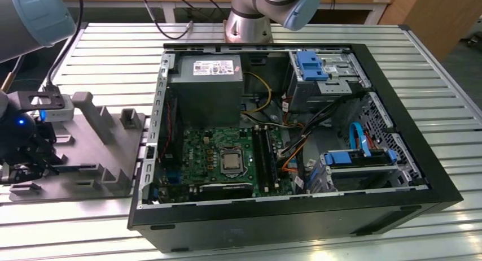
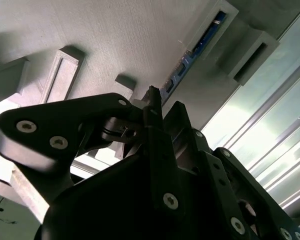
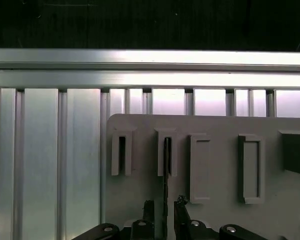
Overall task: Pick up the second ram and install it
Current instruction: 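Pick up the second ram and move it above second insertion slot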
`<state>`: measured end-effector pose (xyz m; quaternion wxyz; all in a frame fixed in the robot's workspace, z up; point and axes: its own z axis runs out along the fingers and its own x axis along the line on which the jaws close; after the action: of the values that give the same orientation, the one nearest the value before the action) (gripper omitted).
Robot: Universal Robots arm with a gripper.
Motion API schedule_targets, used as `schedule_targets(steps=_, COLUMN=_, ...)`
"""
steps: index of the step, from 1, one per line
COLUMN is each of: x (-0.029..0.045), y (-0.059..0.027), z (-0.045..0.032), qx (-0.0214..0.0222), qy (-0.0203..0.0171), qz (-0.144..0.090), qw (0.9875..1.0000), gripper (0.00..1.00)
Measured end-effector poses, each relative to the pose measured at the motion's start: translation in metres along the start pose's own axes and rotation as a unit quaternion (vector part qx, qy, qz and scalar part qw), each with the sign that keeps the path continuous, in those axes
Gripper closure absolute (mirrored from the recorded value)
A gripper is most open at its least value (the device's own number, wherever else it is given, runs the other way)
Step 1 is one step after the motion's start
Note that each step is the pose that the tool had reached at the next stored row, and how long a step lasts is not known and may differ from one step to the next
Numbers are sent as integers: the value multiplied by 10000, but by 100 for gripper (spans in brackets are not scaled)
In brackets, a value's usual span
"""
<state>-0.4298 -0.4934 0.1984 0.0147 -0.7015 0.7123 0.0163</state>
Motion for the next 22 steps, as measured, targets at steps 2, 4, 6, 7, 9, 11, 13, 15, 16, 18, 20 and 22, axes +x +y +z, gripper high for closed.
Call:
schedule_targets(steps=2, x=0, y=0, z=1, qx=0, qy=0, qz=0, qw=10000, gripper=70)
schedule_targets(steps=4, x=0, y=0, z=1, qx=0, qy=0, qz=0, qw=10000, gripper=70)
schedule_targets(steps=6, x=0, y=0, z=2, qx=0, qy=-1, qz=0, qw=10000, gripper=70)
schedule_targets(steps=7, x=0, y=0, z=3, qx=0, qy=-1, qz=0, qw=10000, gripper=70)
schedule_targets(steps=9, x=0, y=0, z=2, qx=0, qy=0, qz=0, qw=10000, gripper=72)
schedule_targets(steps=11, x=0, y=0, z=3, qx=0, qy=-1, qz=0, qw=10000, gripper=79)
schedule_targets(steps=13, x=0, y=0, z=3, qx=0, qy=-1, qz=0, qw=10000, gripper=79)
schedule_targets(steps=15, x=-1, y=1, z=2, qx=1, qy=-9, qz=0, qw=10000, gripper=79)
schedule_targets(steps=16, x=-1, y=1, z=-3, qx=1, qy=-11, qz=1, qw=10000, gripper=79)
schedule_targets(steps=18, x=-1, y=0, z=-6, qx=1, qy=-13, qz=0, qw=10000, gripper=79)
schedule_targets(steps=20, x=-1, y=0, z=-8, qx=0, qy=-12, qz=0, qw=10000, gripper=79)
schedule_targets(steps=22, x=-2, y=-9, z=-9, qx=-1, qy=-11, qz=0, qw=10000, gripper=79)
